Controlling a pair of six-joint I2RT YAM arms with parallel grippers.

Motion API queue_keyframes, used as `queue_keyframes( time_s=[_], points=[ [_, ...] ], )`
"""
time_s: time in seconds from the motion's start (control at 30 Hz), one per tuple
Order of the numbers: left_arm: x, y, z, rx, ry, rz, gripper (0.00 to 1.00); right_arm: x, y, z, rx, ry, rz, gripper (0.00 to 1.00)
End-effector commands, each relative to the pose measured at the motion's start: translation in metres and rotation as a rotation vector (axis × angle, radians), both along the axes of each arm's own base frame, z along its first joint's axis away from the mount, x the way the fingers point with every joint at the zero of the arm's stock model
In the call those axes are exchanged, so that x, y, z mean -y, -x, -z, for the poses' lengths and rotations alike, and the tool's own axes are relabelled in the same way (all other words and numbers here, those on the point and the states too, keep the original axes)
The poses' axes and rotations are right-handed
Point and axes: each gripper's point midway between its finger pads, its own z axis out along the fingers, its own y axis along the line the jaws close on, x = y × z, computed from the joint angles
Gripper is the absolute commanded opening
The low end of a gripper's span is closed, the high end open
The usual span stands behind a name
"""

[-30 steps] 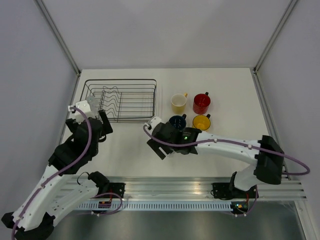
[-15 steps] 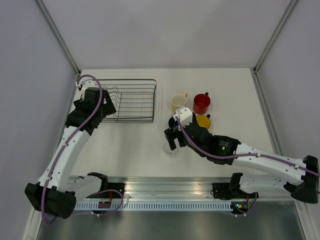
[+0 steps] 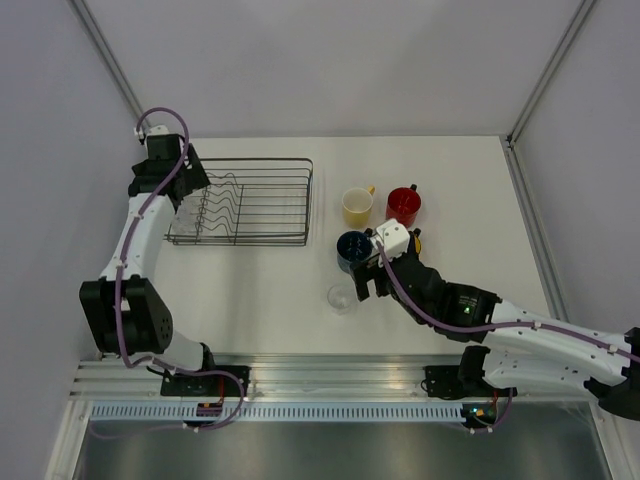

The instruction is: Unload the cups from the dish rack

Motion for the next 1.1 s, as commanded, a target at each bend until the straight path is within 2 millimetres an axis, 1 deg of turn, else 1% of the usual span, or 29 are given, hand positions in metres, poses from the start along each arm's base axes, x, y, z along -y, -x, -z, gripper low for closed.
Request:
queue_keyframes(
  time_s=[0.0,0.03,0.07,0.1,0.17,0.2,0.27,0.33,0.4,0.43,0.5,0.53,0.57,0.67,0.7,0.83,0.87,0.97,1.0,1.07],
  points=[
    [-0.016,-0.041,-0.007,0.031,-0.052,0.050,1.00,0.006,-0.004,-0.009,0.051,-0.034,0.019,0.98],
    [-0.017,-0.048,-0.010,0.039,-0.036,0.072,1.00,0.007,-0.002,-0.013,0.058,-0.053,0.016,0.98],
    [-0.021,-0.051,-0.006,0.024,-0.044,0.078,1.00,0.009,-0.002,-0.008,0.057,-0.047,0.015,0.98],
    [-0.025,-0.056,0.000,0.006,-0.043,0.070,1.00,0.010,-0.002,-0.008,0.060,-0.049,0.020,0.98],
    [-0.032,-0.059,0.006,-0.008,-0.037,0.056,1.00,0.013,-0.001,-0.008,0.064,-0.054,0.024,0.98],
    [-0.033,-0.062,0.014,-0.024,-0.031,0.060,0.99,0.014,-0.001,-0.008,0.064,-0.057,0.028,0.98],
    [-0.034,-0.069,0.014,-0.026,-0.034,0.073,1.00,0.014,0.000,-0.007,0.059,-0.062,0.021,0.98],
    [-0.036,-0.073,0.022,-0.049,-0.035,0.084,0.98,0.011,0.003,-0.008,0.053,-0.075,0.000,0.98],
    [-0.039,-0.075,0.029,-0.071,-0.050,0.081,0.97,0.011,0.004,-0.007,0.050,-0.075,-0.005,0.98],
    [-0.044,-0.075,0.038,-0.093,-0.048,0.074,0.97,0.011,0.004,-0.007,0.048,-0.076,-0.008,0.98],
    [-0.048,-0.074,0.046,-0.115,-0.050,0.066,0.95,0.010,0.006,-0.007,0.045,-0.080,-0.016,0.98],
    [-0.054,-0.072,0.051,-0.127,-0.054,0.047,0.95,0.009,0.008,-0.008,0.041,-0.089,-0.029,0.98],
    [-0.055,-0.073,0.057,-0.139,-0.047,0.045,0.95,0.008,0.009,-0.007,0.037,-0.089,-0.038,0.98],
    [-0.059,-0.073,0.064,-0.146,-0.032,0.041,0.92,0.007,0.012,-0.009,0.034,-0.097,-0.054,0.98],
    [-0.059,-0.073,0.065,-0.146,-0.025,0.043,0.89,0.008,0.011,-0.009,0.036,-0.095,-0.051,0.98],
    [-0.059,-0.077,0.071,-0.147,-0.012,0.044,0.87,0.008,0.012,-0.006,0.029,-0.087,-0.055,0.98],
    [-0.060,-0.077,0.076,-0.157,-0.008,0.044,0.86,0.007,0.013,-0.007,0.029,-0.087,-0.061,0.98],
    [-0.063,-0.076,0.083,-0.177,-0.012,0.032,0.81,0.006,0.014,-0.007,0.028,-0.082,-0.068,0.98],
    [-0.063,-0.075,0.089,-0.186,-0.007,0.031,0.80,0.006,0.015,-0.006,0.027,-0.081,-0.070,0.98],
    [-0.064,-0.075,0.091,-0.190,-0.001,0.034,0.80,0.005,0.016,-0.006,0.026,-0.081,-0.074,0.98]
  ],
)
